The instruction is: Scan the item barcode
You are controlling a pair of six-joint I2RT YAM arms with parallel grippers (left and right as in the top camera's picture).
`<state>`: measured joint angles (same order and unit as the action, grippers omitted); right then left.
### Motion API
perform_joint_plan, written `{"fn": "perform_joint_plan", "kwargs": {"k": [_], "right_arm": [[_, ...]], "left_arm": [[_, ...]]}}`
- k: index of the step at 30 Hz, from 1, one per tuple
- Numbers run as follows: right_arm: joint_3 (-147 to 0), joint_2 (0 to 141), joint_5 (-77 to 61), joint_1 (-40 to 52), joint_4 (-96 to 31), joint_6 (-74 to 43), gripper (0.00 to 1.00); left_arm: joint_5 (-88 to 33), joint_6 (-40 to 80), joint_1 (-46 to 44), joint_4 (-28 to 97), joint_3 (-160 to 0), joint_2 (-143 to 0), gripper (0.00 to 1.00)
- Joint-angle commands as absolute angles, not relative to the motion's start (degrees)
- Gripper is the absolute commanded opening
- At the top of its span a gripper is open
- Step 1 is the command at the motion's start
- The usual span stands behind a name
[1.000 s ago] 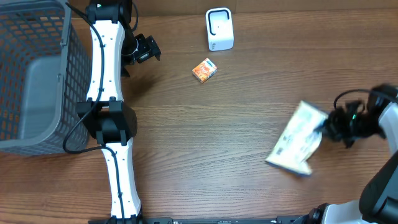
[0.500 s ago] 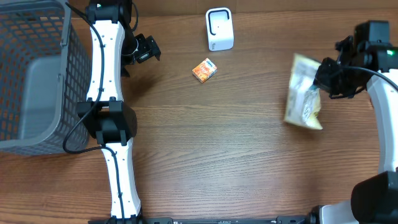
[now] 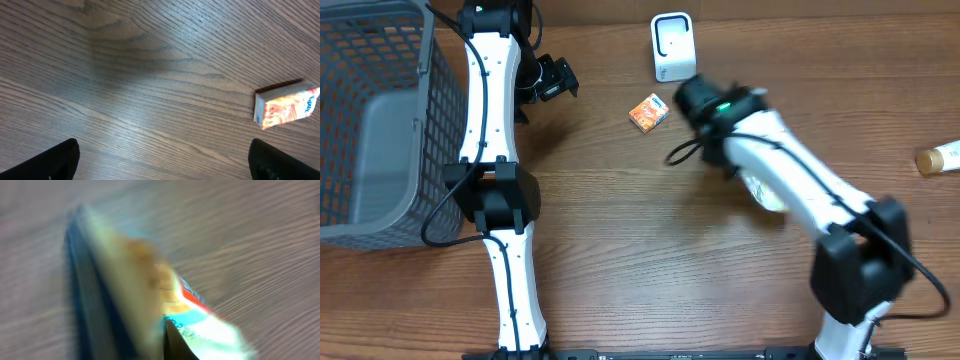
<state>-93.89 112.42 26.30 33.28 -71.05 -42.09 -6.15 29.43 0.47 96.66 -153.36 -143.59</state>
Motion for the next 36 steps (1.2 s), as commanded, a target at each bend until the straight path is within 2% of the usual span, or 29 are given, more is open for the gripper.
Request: {"fn": "perform_joint_plan", "kwargs": {"k": [1, 2, 3, 5, 9, 10, 15, 19, 22, 29, 34, 36], "right_arm": [[-95.29, 111.83, 19.79, 39.59, -68.90, -43.66, 0.29], [-96.33, 111.83, 19.77, 40.25, -69.43, -43.66, 0.51], [-97.93, 111.79, 19.77, 40.60, -70.65, -43.48, 0.66], [-103.55, 111.77, 19.68, 40.29, -76.55, -43.53, 0.74], [-115.07, 111.77, 16.19, 36.36, -89.73, -44.99, 0.77], [-115.98, 111.77, 14.57, 34.02, -92.77, -47.05, 0.85], [-108.53, 111.79, 6.94, 25.15, -93.51, -47.72, 0.86], [-98.70, 111.79, -1.93, 22.94, -88.79, -26.59, 0.86], [-93.45, 111.79, -1.48, 23.70, -86.30, -23.40, 0.89], [-83.26, 111.90, 8.21, 33.10, -76.95, -23.29, 0.91], [-76.88, 111.90, 8.69, 33.85, -70.83, -26.89, 0.70], [-75.66, 111.90, 11.92, 32.38, -70.30, -30.44, 0.64]], "left_arm": [[-5.54, 28.29, 0.30, 96.79, -153.47, -143.17, 1.00], [-5.54, 28.29, 0.30, 96.79, -153.47, -143.17, 1.00], [-5.54, 28.29, 0.30, 96.79, -153.47, -143.17, 1.00], [-5.54, 28.29, 0.30, 96.79, -153.47, -143.17, 1.00], [-5.54, 28.32, 0.30, 96.77, -153.47, -143.17, 1.00], [-5.54, 28.29, 0.30, 96.77, -153.47, -143.17, 1.00], [-5.54, 28.29, 0.30, 96.77, -153.47, -143.20, 1.00], [-5.54, 28.29, 0.30, 96.77, -153.47, -143.17, 1.00], [-5.54, 28.29, 0.30, 96.77, -153.47, -143.17, 1.00], [-5.54, 28.29, 0.30, 96.77, -153.47, -143.17, 1.00], [-5.54, 28.29, 0.32, 96.64, -153.47, -143.17, 1.00], [-5.54, 28.29, 0.32, 96.64, -153.47, -143.20, 1.00]]}}
